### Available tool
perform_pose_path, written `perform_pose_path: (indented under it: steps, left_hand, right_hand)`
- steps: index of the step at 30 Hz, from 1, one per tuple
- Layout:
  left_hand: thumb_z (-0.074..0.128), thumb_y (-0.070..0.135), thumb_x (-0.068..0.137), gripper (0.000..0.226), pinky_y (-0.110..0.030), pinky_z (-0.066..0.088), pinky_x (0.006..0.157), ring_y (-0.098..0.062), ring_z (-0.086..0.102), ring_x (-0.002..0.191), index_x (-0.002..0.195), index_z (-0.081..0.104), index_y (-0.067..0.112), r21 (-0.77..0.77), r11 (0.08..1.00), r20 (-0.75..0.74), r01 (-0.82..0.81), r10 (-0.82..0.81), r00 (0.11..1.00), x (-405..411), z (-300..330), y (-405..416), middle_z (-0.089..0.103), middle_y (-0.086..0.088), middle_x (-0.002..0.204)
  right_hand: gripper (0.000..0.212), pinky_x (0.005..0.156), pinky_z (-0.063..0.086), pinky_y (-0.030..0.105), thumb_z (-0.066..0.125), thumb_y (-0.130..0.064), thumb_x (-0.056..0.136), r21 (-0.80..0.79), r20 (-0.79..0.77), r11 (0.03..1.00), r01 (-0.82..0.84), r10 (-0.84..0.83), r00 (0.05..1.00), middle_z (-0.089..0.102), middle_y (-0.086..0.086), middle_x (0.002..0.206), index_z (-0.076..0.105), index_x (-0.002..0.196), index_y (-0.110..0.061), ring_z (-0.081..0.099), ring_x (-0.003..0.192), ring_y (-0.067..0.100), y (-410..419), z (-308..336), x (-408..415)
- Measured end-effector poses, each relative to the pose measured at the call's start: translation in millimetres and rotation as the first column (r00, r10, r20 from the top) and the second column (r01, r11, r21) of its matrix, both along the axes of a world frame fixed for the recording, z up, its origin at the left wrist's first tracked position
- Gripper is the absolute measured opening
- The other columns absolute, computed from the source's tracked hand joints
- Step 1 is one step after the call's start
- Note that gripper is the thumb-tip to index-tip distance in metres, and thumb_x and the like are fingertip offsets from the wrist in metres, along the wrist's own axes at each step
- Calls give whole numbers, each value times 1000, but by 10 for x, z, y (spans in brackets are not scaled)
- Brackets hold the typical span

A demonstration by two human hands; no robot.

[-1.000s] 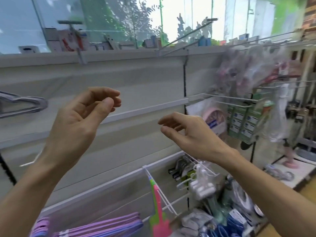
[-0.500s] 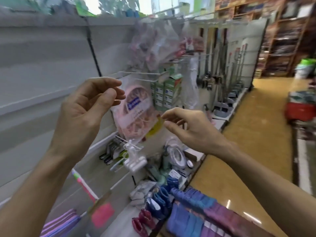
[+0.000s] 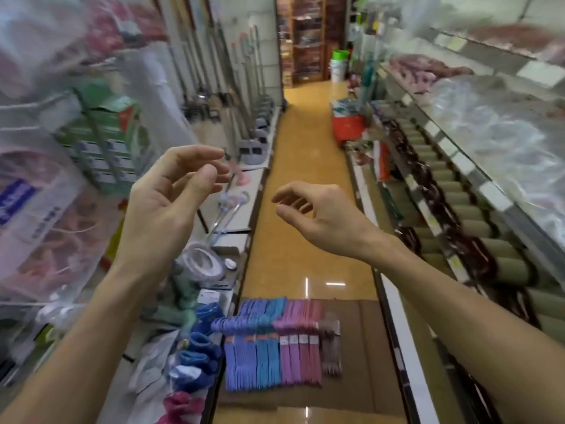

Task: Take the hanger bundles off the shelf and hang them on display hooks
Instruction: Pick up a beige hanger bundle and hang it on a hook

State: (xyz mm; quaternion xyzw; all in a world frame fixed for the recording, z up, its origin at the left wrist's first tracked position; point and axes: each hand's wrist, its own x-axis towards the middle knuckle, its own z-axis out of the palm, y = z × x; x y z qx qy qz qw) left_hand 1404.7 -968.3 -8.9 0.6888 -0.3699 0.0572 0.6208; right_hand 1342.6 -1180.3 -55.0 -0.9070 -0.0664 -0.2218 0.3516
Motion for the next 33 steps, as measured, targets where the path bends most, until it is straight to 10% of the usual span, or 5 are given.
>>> perform_pose_path:
  steps: [14, 33]
  left_hand:
    - [56, 18, 100, 19, -42, 56, 92, -27, 70, 100, 117, 64, 14, 62, 980, -339, 187, -156, 928, 635, -1784, -724, 70, -6, 103]
    - [54, 16, 99, 21, -27, 59, 83, -17, 72, 95, 118, 63, 17, 163, 972, -429, 167, -83, 899, 825, -6697, -1365, 72, -4, 102]
  right_hand:
    - [26, 72, 48, 9, 58, -28, 100, 17, -389, 948, 318, -286, 876, 68, -5, 110, 65, 121, -16, 61, 93, 3, -592, -1957, 87]
    - [34, 82, 49, 22, 56, -27, 101, 52, -537, 871, 489, -388, 749, 64, -2, 112, 57, 132, -14, 61, 100, 10, -1432, -6755, 351]
